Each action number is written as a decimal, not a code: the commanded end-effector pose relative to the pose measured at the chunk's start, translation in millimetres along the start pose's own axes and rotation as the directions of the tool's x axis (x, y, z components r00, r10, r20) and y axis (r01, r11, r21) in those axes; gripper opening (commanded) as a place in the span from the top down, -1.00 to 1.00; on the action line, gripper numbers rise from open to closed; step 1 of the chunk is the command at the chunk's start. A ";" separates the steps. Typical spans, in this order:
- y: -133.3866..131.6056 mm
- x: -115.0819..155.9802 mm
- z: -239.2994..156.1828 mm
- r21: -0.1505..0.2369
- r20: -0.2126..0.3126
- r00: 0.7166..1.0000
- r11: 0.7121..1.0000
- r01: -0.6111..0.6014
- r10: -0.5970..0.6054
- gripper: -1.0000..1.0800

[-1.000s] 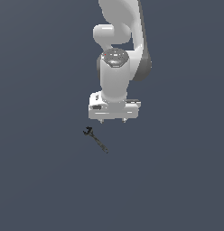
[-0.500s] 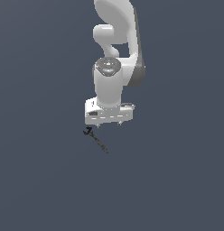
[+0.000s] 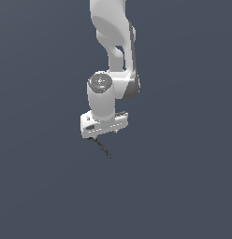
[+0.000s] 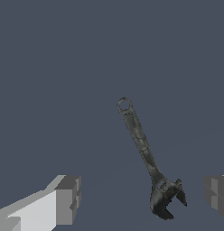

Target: Pick up the object and move it to a goal position.

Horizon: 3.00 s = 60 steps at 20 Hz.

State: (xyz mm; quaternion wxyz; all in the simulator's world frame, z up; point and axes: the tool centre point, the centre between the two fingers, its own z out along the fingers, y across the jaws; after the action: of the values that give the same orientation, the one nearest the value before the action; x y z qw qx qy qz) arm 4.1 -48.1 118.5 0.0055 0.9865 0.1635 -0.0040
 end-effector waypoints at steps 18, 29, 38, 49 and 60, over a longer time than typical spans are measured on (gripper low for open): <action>44.0 -16.7 59.6 0.006 -0.011 0.963 0.963 0.269 -0.269 -0.92; 44.9 -17.7 73.1 0.007 -0.011 0.962 0.962 0.274 -0.274 -0.92; 44.5 -17.8 109.6 0.006 -0.012 0.961 0.961 0.277 -0.277 -0.92; 44.9 -17.2 111.5 0.006 -0.012 0.961 0.961 0.277 -0.277 1.00; 50.1 -16.2 88.0 0.006 -0.013 0.960 0.960 0.279 -0.279 1.00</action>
State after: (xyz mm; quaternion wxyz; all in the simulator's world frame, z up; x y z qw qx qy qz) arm 3.1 -99.6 23.8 -0.0006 0.9536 0.3011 -0.0003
